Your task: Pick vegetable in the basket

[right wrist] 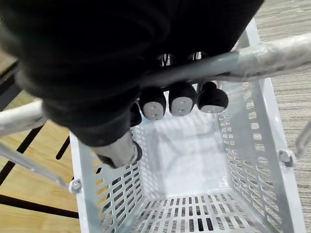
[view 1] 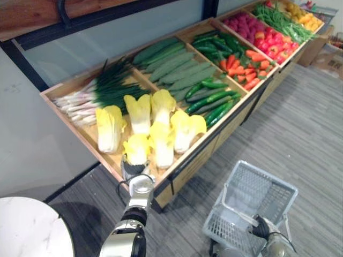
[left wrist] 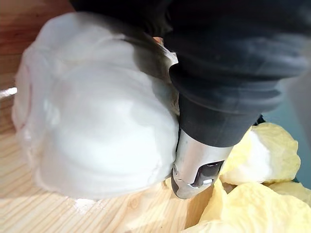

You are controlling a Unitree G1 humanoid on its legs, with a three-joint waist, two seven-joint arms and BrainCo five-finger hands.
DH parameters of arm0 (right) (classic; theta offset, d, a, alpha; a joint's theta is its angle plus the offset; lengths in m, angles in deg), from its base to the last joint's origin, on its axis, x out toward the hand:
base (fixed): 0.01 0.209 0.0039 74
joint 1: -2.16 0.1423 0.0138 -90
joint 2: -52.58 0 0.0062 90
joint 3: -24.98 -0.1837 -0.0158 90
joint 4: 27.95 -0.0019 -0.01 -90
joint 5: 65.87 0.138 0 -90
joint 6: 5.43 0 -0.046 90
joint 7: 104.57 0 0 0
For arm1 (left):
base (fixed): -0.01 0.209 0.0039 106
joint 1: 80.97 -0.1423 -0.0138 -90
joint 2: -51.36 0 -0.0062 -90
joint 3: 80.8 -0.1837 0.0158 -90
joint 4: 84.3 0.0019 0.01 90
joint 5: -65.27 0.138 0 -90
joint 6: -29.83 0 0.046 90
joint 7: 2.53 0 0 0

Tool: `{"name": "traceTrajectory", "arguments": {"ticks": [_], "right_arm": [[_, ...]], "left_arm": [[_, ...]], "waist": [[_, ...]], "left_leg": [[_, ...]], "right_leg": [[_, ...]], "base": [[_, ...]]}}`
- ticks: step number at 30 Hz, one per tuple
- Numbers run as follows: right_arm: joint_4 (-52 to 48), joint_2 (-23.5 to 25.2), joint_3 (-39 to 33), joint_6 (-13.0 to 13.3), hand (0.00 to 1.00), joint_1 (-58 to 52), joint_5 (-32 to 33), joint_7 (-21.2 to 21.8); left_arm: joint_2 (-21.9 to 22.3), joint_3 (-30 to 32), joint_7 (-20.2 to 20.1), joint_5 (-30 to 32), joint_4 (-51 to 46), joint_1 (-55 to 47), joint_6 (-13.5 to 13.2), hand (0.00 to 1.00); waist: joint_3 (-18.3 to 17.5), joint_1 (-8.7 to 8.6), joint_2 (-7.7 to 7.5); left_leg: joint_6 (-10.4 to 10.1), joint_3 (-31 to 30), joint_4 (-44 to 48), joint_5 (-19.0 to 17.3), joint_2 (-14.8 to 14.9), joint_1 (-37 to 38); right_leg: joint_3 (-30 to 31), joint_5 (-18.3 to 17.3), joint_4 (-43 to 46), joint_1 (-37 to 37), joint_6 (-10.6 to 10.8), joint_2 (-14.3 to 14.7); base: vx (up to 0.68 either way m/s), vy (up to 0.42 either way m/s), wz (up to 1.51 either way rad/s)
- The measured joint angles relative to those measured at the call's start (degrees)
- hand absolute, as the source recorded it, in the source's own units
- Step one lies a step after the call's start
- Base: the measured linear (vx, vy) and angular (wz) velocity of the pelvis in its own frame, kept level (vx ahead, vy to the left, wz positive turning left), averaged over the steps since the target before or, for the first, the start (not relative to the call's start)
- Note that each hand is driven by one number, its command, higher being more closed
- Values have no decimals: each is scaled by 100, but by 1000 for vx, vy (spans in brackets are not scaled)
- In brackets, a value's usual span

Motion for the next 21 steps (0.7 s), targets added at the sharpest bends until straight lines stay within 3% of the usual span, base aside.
{"name": "traceTrajectory", "arguments": {"ticks": [7, 21], "right_arm": [[48, 91, -162, -18, 100, -23, 1, -114], [248, 261, -530, -73, 100, -44, 4, -153]], "left_arm": [[11, -175, 2, 43, -139, -85, 22, 100], [163, -427, -77, 264, -1397, -942, 185, 100]], "waist": [[-16, -23, -6], [-131, -11, 57]], "left_leg": [[9, -121, 32, 6, -6, -6], [27, -309, 119, 17, 19, -20]], "right_leg": [[-95, 1, 0, 36, 0, -37], [-260, 0, -1, 166, 0, -72]], "base": [[2, -35, 7], [-15, -40, 6]]}}
